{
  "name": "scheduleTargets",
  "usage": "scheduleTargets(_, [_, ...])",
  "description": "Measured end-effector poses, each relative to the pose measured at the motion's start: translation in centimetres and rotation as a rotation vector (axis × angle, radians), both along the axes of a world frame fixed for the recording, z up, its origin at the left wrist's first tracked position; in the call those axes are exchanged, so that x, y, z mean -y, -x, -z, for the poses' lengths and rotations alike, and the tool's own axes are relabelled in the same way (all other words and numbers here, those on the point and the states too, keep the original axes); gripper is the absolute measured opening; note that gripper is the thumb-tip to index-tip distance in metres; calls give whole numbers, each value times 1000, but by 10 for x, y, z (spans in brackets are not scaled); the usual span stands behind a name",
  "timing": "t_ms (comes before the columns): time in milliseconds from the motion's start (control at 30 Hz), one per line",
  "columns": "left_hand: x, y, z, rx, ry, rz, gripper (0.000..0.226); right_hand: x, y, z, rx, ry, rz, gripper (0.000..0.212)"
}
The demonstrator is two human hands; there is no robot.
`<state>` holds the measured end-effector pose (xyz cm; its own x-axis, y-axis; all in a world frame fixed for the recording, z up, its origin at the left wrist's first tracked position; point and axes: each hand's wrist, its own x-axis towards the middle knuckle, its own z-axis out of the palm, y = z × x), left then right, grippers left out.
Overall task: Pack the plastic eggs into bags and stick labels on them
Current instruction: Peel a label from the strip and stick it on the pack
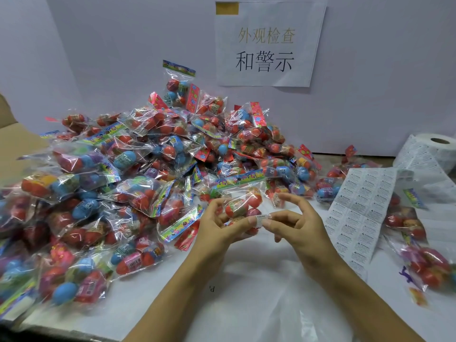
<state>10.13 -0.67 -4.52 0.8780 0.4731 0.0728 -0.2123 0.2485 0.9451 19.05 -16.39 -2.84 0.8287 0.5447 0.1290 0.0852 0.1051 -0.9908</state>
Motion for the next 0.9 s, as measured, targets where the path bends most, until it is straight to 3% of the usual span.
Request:
scheduleTargets(200, [2, 2, -1, 3, -54, -18, 63, 2, 0, -1, -6, 6, 4, 58])
scheduleTargets(467, [4, 2, -2, 0, -56, -3, 68, 1, -4, 2, -9, -4, 54, 46])
scheduleTargets(667, [6, 3, 3, -30, -152, 116, 64, 4, -6, -1, -35, 12, -18, 57])
scheduleTargets(800, [8, 2, 5, -79, -244, 79, 61, 7, -8, -3, 25, 109, -40, 19])
scheduleTargets(900, [4, 0, 9, -114, -263, 91, 74, 10, -11, -6, -1, 195, -27, 12])
